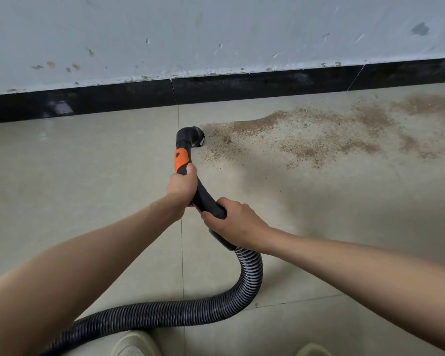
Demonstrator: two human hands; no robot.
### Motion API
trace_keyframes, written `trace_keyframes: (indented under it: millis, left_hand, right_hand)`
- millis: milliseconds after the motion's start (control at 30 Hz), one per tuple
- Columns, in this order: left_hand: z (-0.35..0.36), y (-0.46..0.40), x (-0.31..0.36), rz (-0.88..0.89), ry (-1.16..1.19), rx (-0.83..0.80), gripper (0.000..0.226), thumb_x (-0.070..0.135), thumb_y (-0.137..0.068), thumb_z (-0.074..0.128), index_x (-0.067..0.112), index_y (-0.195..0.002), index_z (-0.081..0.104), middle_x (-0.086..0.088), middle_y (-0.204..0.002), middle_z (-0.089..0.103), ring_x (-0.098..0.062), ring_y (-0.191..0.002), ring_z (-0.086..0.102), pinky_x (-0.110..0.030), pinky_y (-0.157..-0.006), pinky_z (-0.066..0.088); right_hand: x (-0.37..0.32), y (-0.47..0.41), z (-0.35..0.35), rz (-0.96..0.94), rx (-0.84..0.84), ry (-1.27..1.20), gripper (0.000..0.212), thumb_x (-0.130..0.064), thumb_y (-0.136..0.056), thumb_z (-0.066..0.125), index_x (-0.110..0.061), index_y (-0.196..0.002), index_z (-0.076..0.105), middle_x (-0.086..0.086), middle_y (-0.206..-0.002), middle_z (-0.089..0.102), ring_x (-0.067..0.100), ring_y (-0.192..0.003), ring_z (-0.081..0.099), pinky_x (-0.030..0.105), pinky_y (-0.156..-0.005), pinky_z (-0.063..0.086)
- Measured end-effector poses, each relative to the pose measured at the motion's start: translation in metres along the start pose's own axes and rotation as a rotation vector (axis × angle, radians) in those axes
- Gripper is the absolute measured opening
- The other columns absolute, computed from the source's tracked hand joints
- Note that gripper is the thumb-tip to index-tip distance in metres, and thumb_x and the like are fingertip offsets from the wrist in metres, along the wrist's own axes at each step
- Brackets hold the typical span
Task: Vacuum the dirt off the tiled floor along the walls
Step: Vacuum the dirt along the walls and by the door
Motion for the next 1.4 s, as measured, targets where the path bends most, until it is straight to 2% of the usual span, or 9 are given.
trace_keyframes:
  millis: [67, 200, 367, 500, 700, 900, 1100, 1233, 1400]
  left_hand:
    - [0.002, -0.001, 0.003, -0.005, -0.009, 0.002, 0.041, 0.044, -0.095, 0.036, 0.006, -0.106, 0.047, -0.01, -0.089, 0.056, -0.025, -0.08, 0.058, -0.032, -0.062, 0.049]
    - [0.001, -0.016, 0.026, -0.003, 0.013, -0.035, 0.039, 0.043, -0.096, 0.037, 0.006, -0.105, 0.044, -0.007, -0.081, 0.052, -0.021, -0.072, 0.054, -0.033, -0.059, 0.047]
    - [0.004, -0.033, 0.047, -0.004, 0.057, -0.084, 0.038, 0.04, -0.095, 0.038, 0.006, -0.11, 0.043, -0.008, -0.084, 0.053, -0.022, -0.074, 0.055, -0.032, -0.056, 0.047]
    - [0.019, -0.028, 0.041, -0.024, 0.079, -0.134, 0.037, 0.041, -0.095, 0.039, 0.006, -0.108, 0.044, -0.008, -0.085, 0.055, -0.022, -0.074, 0.057, -0.032, -0.053, 0.047]
    - [0.054, -0.02, 0.041, -0.036, 0.147, -0.195, 0.039, 0.042, -0.096, 0.04, 0.006, -0.11, 0.044, -0.008, -0.086, 0.055, -0.023, -0.075, 0.058, -0.033, -0.055, 0.05]
    - [0.094, -0.018, 0.055, -0.018, 0.089, -0.261, 0.041, 0.045, -0.096, 0.037, 0.007, -0.111, 0.043, -0.008, -0.088, 0.055, -0.024, -0.08, 0.059, -0.036, -0.067, 0.053]
    - [0.134, -0.017, 0.077, 0.036, 0.025, -0.306, 0.04, 0.044, -0.097, 0.037, 0.007, -0.108, 0.045, -0.009, -0.086, 0.056, -0.023, -0.076, 0.059, -0.034, -0.062, 0.053]
    - [0.159, -0.02, 0.089, 0.081, -0.019, -0.31, 0.04, 0.045, -0.097, 0.036, 0.006, -0.102, 0.046, -0.008, -0.083, 0.054, -0.021, -0.073, 0.058, -0.031, -0.058, 0.051]
    - [0.185, -0.025, 0.104, 0.116, -0.033, -0.34, 0.037, 0.045, -0.098, 0.037, 0.008, -0.099, 0.045, -0.007, -0.084, 0.055, -0.021, -0.075, 0.058, -0.032, -0.063, 0.053]
  right_hand:
    - [0.0, -0.002, -0.003, 0.002, 0.0, -0.007, 0.031, -0.053, -0.088, 0.052, -0.023, -0.081, 0.049, 0.001, -0.084, 0.067, 0.022, -0.078, 0.063, 0.035, -0.069, 0.049]
    - [-0.009, -0.023, -0.016, 0.02, 0.018, -0.031, 0.029, -0.051, -0.088, 0.053, -0.023, -0.08, 0.05, 0.001, -0.088, 0.069, 0.022, -0.081, 0.064, 0.037, -0.075, 0.051]
    - [-0.018, -0.04, -0.027, 0.016, 0.041, -0.054, 0.031, -0.05, -0.09, 0.053, -0.02, -0.082, 0.051, 0.002, -0.085, 0.065, 0.024, -0.082, 0.063, 0.036, -0.072, 0.049]
    - [-0.005, -0.03, -0.032, 0.044, 0.067, 0.02, 0.033, -0.053, -0.089, 0.051, -0.02, -0.088, 0.052, 0.003, -0.088, 0.065, 0.026, -0.083, 0.063, 0.035, -0.069, 0.047]
    - [0.018, -0.019, -0.058, 0.083, 0.098, 0.142, 0.031, -0.056, -0.087, 0.049, -0.025, -0.081, 0.048, 0.001, -0.087, 0.066, 0.026, -0.079, 0.062, 0.033, -0.062, 0.044]
    - [0.041, -0.01, -0.082, 0.138, 0.143, 0.117, 0.033, -0.055, -0.088, 0.05, -0.023, -0.082, 0.049, 0.002, -0.086, 0.065, 0.026, -0.08, 0.062, 0.032, -0.06, 0.042]
    - [0.069, -0.009, -0.107, 0.17, 0.182, 0.05, 0.032, -0.054, -0.09, 0.051, -0.025, -0.076, 0.046, -0.001, -0.079, 0.06, 0.021, -0.075, 0.059, 0.032, -0.058, 0.041]
    - [0.086, -0.014, -0.121, 0.169, 0.21, 0.004, 0.033, -0.053, -0.09, 0.052, -0.022, -0.081, 0.05, 0.0, -0.079, 0.061, 0.022, -0.075, 0.06, 0.034, -0.062, 0.044]
    - [0.107, -0.024, -0.134, 0.186, 0.251, -0.015, 0.033, -0.054, -0.09, 0.051, -0.025, -0.075, 0.045, -0.001, -0.076, 0.058, 0.022, -0.073, 0.058, 0.033, -0.058, 0.04]
Point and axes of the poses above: each hand's wrist, its own y-axis away from the middle knuckle, its own z-axis out of the palm, x = y × z, the point moved 3 cm from there along -y, towards the middle knuckle
